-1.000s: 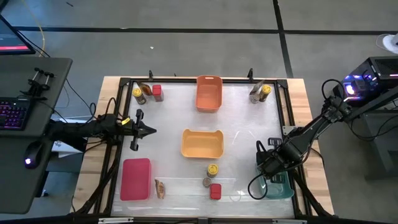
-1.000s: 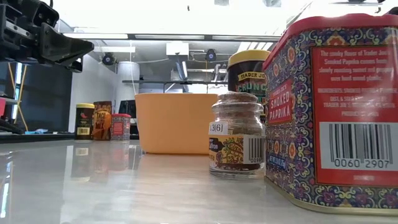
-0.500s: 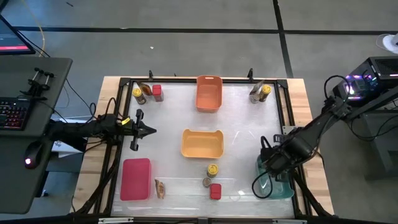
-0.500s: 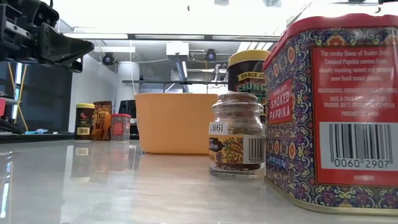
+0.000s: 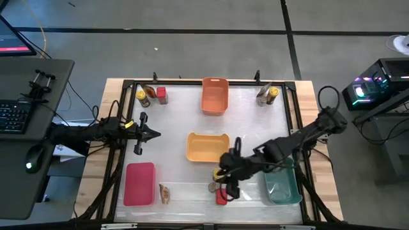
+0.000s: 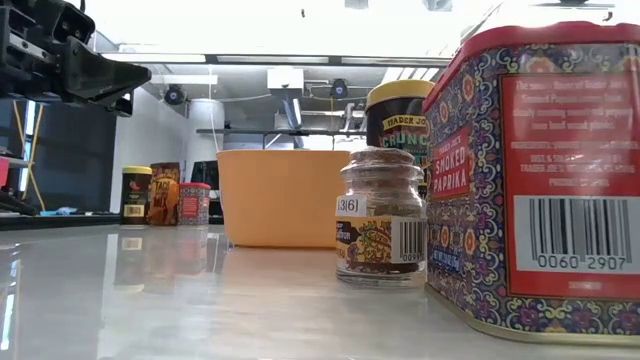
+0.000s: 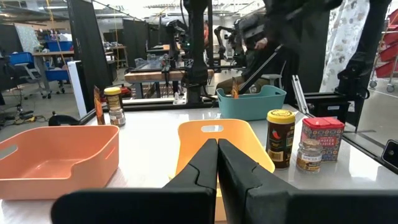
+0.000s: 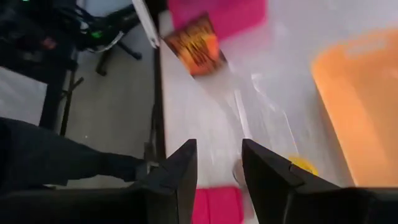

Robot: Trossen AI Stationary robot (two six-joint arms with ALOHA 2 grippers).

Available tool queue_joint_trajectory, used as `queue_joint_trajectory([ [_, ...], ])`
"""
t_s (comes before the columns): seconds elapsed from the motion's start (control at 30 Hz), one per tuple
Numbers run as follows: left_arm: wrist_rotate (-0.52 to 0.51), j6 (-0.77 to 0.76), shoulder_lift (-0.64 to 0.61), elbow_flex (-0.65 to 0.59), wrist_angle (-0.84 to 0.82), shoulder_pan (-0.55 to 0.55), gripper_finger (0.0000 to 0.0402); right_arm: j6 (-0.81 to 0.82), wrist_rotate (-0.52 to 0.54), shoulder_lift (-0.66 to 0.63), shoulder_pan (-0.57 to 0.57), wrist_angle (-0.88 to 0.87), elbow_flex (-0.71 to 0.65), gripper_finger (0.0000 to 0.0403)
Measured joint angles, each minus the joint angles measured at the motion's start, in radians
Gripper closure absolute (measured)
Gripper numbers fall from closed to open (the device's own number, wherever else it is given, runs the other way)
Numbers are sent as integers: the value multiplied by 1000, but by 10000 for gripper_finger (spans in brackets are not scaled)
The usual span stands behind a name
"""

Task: Sort spices by type
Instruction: Put the top right orange seasoning bag into the blue bin

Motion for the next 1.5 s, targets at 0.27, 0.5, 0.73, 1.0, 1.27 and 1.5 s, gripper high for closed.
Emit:
queue_joint_trajectory([
  [0.27,-6,0,1,0,16,0,401,-107,-16,42,-74,13,198,281],
  [0.5,8,-560,4,0,243,-17,401,-159,103,45,-153,-46,348,281],
  [0.73,-111,-881,2,0,541,-16,401,-48,223,44,-245,-323,451,281],
  [1.0,-431,-1003,42,28,544,-14,401,331,290,44,-346,-859,461,281],
  [1.27,-378,-908,426,348,212,20,401,349,422,-30,-487,-999,443,272],
  [1.5,-230,-768,759,716,-198,172,401,190,339,-170,-898,-948,261,269],
])
